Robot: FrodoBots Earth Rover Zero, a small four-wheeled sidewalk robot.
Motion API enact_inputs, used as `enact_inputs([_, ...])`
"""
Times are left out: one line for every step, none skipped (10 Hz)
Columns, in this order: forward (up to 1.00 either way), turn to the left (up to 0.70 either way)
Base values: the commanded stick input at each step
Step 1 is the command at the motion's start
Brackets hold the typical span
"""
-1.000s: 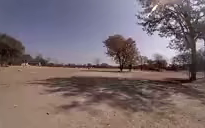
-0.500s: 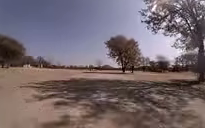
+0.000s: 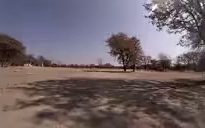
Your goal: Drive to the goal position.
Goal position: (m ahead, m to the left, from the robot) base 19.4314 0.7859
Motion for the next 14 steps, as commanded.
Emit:
enact_inputs([1.00, 0.00])
enact_inputs([1.00, 0.00])
enact_inputs([1.00, 0.00])
enact_inputs([1.00, 0.00])
enact_inputs([1.00, 0.00])
enact_inputs([1.00, 0.00])
enact_inputs([1.00, 0.00])
enact_inputs([1.00, 0.00])
enact_inputs([1.00, 0.00])
enact_inputs([1.00, 0.00])
enact_inputs([1.00, 0.00])
enact_inputs([1.00, 0.00])
enact_inputs([1.00, 0.00])
enact_inputs([1.00, 0.00])
